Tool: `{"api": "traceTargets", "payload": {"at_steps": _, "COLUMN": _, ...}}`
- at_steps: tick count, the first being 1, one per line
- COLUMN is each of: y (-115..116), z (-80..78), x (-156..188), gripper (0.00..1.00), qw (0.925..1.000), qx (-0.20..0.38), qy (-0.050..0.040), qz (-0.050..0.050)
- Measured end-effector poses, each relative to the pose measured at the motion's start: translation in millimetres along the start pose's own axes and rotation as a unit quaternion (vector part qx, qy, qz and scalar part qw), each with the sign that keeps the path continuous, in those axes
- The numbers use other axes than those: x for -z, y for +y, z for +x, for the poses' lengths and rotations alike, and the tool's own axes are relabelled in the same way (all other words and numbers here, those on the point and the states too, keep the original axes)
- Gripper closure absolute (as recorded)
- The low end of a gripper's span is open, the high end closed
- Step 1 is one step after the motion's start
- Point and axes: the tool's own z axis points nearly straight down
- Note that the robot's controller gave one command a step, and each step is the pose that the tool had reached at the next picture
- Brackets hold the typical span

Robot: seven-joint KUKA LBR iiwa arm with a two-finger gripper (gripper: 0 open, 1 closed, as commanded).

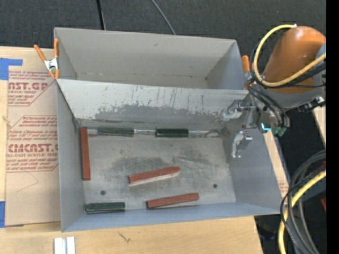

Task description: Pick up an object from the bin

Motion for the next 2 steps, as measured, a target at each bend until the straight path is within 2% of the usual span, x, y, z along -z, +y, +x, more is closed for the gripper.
{"api": "traceTargets", "payload": {"at_steps": 1, "y": 0.6, "z": -1.6, "x": 5.0, "gripper": 0.0, "qw": 1.0, "qx": 0.001, "qy": -0.004, "qz": 0.001}}
{"api": "traceTargets", "payload": {"at_steps": 2, "y": 32.6, "z": 16.5, "x": -55.4, "gripper": 0.0, "qw": 0.9998, "qx": 0.02, "qy": -0.006, "qz": 0.001}}
